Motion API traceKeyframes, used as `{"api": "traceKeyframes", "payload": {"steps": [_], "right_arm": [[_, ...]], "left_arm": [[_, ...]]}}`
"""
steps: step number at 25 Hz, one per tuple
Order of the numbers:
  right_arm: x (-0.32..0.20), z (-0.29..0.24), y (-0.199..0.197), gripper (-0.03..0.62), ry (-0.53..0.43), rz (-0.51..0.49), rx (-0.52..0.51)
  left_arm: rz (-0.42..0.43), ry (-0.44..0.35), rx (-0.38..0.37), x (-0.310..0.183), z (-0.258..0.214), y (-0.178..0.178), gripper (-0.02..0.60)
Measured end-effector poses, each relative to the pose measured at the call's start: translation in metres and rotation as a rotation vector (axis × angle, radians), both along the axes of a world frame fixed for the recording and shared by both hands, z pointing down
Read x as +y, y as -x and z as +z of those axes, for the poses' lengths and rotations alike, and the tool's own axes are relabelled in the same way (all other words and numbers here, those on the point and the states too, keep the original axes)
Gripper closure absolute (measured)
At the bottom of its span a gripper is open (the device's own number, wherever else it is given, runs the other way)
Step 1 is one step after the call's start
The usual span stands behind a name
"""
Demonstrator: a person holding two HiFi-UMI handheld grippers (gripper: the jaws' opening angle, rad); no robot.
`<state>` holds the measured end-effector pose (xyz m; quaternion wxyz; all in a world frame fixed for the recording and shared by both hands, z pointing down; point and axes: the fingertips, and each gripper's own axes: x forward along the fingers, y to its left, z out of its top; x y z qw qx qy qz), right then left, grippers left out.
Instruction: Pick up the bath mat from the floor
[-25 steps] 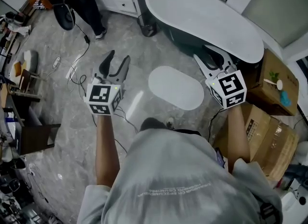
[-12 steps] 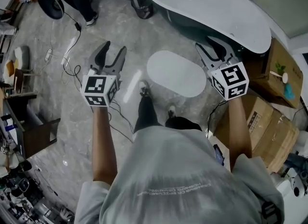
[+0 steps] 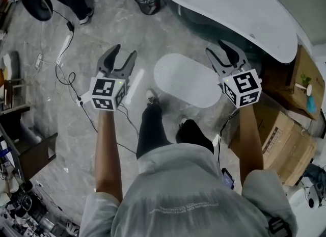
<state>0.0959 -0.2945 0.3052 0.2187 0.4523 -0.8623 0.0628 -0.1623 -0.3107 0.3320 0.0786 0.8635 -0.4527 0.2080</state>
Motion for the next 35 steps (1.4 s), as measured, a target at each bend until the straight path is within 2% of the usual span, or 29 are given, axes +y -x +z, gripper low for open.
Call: {"api": "traceKeyframes", "payload": {"steps": [9, 13, 16, 18, 22, 29, 33, 35], "right_arm": [[-0.021, 0.168, 0.023, 0.407, 0.055, -0.001, -0.020], [-0.028, 0.251, 0.037, 0.388, 0.084, -0.037, -0.011], [-0.030, 0.317, 0.044, 0.385, 0.098, -0.052, -0.020], [-0.036, 0.362, 0.049, 0.385, 0.103, -0.057, -0.025], [-0.042, 0.448, 0.061, 0.378, 0.144, -0.059, -0.055], [-0.040, 0.560, 0.081, 0.376, 0.241, -0.119, -0.069], [-0.033, 0.613, 0.084, 0.370, 0.329, -0.154, -0.036], [-0.033, 0.639, 0.082, 0.368, 0.374, -0.152, -0.029]], "left_arm": [[0.035, 0.059, 0.022, -0.028, 0.170, 0.014, 0.362], [0.008, 0.081, 0.084, -0.041, 0.251, 0.022, 0.362], [-0.043, 0.124, 0.140, -0.048, 0.324, 0.036, 0.359], [-0.067, 0.143, 0.133, -0.053, 0.374, 0.047, 0.359], [-0.055, 0.174, 0.078, -0.048, 0.463, 0.051, 0.353], [-0.029, 0.243, 0.064, -0.032, 0.565, 0.030, 0.351], [-0.078, 0.337, 0.159, -0.023, 0.610, 0.023, 0.351], [-0.088, 0.388, 0.171, -0.019, 0.635, 0.023, 0.351]]}}
